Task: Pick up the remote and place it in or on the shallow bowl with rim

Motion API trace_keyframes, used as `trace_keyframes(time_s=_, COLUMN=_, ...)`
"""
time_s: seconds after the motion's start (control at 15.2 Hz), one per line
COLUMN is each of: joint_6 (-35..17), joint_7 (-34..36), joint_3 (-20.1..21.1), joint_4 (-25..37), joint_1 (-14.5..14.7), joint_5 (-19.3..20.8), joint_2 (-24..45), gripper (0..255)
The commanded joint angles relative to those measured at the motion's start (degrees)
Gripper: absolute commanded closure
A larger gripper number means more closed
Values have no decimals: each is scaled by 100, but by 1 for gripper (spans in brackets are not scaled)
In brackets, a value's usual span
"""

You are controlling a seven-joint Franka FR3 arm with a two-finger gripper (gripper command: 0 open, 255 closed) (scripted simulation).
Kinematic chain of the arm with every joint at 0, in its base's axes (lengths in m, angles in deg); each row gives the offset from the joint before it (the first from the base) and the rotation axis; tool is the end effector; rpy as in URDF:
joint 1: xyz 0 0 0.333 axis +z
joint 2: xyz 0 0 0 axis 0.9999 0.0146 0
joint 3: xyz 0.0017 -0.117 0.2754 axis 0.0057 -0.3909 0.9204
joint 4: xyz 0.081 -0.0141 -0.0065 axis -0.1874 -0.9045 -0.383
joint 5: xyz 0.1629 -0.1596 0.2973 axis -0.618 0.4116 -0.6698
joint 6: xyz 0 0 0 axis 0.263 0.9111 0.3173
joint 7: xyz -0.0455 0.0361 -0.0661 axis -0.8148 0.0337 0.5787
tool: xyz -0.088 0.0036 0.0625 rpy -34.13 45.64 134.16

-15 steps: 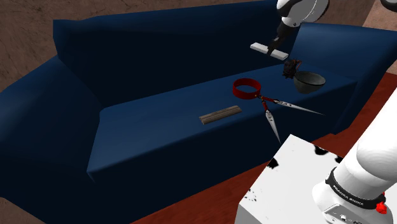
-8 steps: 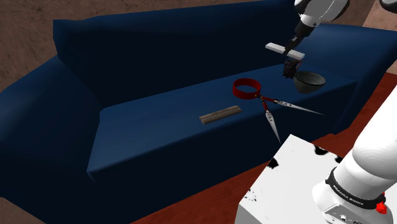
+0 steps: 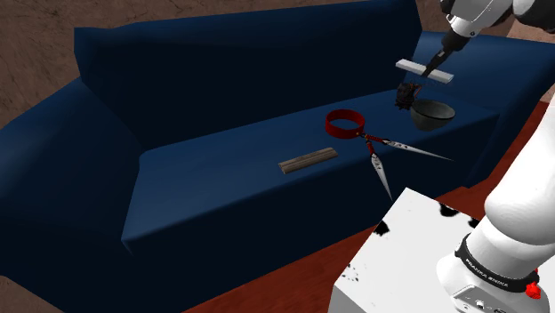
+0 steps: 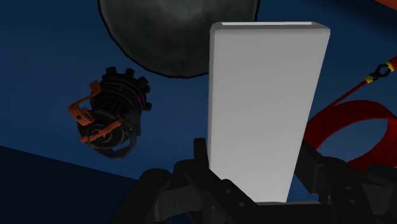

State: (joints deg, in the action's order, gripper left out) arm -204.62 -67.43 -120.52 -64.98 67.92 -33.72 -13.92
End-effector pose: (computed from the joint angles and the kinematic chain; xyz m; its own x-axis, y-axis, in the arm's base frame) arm 0.3050 -0.5162 0.4840 0.9258 -0.0128 0.3778 -0.0398 -0.9972 0.0637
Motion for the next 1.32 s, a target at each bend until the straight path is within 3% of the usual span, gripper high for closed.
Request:
trace_keyframes(time_s=0.0, joint_6=169, joint_7=-324, joint_3=-77, joint_4=164, joint_1=-228, joint_5=-179, joint_2=162, gripper=255)
trace_keyframes(time_s=0.33, joint_6=631, joint_7=-982, joint_3=-172, joint_4=725, joint_1=-856, joint_5=-624, joint_2=680, gripper=255)
trace_keyframes(time_s=0.99, joint_6=44, joint_7=-1377, joint_3=-40, joint_4=221, joint_1=-902, joint_5=-972, joint_2=908, gripper=255)
trace_keyframes(time_s=1.25, joint_6=44, joint_7=-1377, joint_3=-40, joint_4=221, joint_1=-902, joint_5=-972, joint_2=908, gripper=255)
